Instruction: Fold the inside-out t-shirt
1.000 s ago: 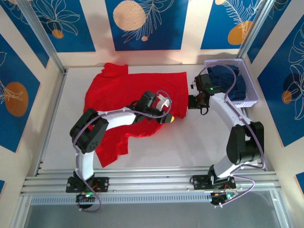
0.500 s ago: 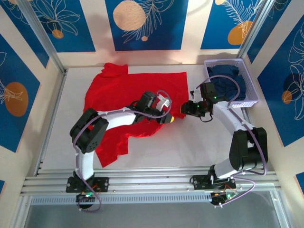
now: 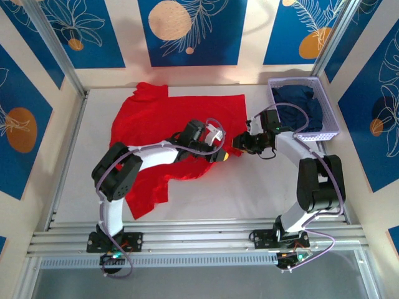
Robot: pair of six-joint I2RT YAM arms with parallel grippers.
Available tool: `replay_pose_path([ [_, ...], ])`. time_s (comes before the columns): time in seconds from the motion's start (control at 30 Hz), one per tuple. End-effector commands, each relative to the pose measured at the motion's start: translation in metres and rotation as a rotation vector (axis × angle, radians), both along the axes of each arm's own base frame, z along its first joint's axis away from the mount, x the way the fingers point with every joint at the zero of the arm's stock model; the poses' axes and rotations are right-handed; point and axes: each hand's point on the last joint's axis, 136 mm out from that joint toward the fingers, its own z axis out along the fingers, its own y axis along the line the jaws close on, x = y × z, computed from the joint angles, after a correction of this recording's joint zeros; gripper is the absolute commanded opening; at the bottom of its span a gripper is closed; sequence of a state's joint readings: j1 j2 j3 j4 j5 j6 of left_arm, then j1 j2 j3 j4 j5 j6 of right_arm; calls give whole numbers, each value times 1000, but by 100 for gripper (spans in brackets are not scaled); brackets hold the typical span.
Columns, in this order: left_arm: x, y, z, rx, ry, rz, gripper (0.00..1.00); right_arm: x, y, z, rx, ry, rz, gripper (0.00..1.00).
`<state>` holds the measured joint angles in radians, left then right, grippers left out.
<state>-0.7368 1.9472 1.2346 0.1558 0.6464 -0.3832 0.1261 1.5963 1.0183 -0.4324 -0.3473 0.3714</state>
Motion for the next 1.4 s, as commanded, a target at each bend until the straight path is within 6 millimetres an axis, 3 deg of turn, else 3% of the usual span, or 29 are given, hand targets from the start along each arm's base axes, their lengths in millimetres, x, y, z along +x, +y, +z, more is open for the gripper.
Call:
replay_pose_path([
  [0.0, -3, 2, 9, -17, -26, -22, 0, 3, -5, -4, 7, 12, -23, 27],
  [0.13, -3, 2, 6, -12, -23, -22, 0, 3, -13, 0, 6, 6, -46, 8],
  [0.2, -5, 1, 5, -3, -27, -32, 0, 4, -27, 10, -17, -20, -78, 2],
  [0.33, -22, -7, -8, 83, -93, -104, 0, -1, -60, 31, -130, -46, -142, 0],
  [0.43, -34, -15, -24, 143, -123, -149, 0, -12, -74, 37, -214, -27, -149, 0],
  [0.6, -43, -23, -46, 205, -157, -182, 0, -30, -75, 27, -201, 37, -132, 0],
  [0.9, -46, -17, -63, 239, -154, -181, 2, -43, -59, 11, -106, 117, -88, 1],
  [1.17, -57, -15, -53, 185, -136, -200, 35, -65, -52, -4, -61, 212, -111, 3],
  [1.37, -58, -15, -50, 185, -148, -200, 49, -70, -49, -7, -41, 231, -106, 5],
])
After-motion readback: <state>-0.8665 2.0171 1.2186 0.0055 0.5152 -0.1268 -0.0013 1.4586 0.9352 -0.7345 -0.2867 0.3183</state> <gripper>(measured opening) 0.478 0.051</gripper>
